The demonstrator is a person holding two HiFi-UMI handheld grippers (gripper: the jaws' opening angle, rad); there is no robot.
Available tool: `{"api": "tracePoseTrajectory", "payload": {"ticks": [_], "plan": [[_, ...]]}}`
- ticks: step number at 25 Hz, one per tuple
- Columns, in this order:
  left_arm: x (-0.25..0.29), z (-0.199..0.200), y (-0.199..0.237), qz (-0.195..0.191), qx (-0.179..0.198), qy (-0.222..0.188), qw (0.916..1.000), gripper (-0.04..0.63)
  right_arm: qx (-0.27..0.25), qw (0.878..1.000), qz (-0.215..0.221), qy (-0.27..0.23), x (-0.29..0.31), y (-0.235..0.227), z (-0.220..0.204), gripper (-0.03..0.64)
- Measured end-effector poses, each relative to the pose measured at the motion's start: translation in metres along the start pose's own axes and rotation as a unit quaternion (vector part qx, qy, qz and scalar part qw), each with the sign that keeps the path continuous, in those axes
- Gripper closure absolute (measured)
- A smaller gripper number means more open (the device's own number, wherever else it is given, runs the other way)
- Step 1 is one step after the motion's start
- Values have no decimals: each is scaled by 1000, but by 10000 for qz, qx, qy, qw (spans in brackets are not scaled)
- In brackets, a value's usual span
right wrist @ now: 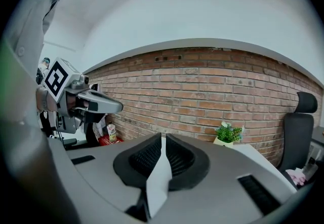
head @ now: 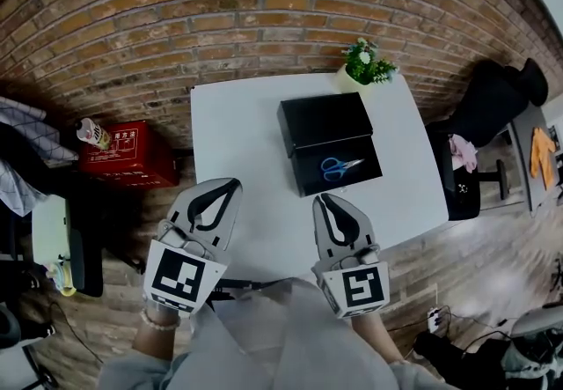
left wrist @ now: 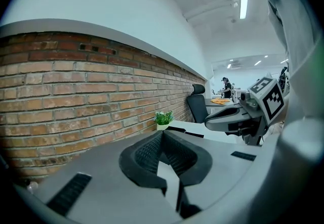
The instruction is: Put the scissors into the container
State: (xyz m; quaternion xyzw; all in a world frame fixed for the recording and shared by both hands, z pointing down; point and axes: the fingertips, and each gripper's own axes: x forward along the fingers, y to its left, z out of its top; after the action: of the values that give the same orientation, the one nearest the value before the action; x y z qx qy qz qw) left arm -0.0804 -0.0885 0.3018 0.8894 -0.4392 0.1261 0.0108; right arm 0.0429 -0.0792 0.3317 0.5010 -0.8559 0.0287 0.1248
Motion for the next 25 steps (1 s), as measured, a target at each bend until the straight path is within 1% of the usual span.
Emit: {"api": "tracePoseTrajectory", "payload": {"ticks": [5, 11, 19, 25], "plan": [[-1, -1, 4, 10, -37, -6, 10000, 577, -21, 9997, -41, 250, 4, 1, -4, 560], [0, -5, 4, -30, -69, 30, 10000, 577, -69, 9998, -41, 170, 8, 3, 1, 560], [6, -12, 8, -60, -104, 97, 9999, 577, -99, 9995, -89, 286, 15, 2, -2, 560], [9, -13, 8, -92, -161, 80, 9998, 577, -144, 9997, 27, 187, 18, 5, -4, 560]]}}
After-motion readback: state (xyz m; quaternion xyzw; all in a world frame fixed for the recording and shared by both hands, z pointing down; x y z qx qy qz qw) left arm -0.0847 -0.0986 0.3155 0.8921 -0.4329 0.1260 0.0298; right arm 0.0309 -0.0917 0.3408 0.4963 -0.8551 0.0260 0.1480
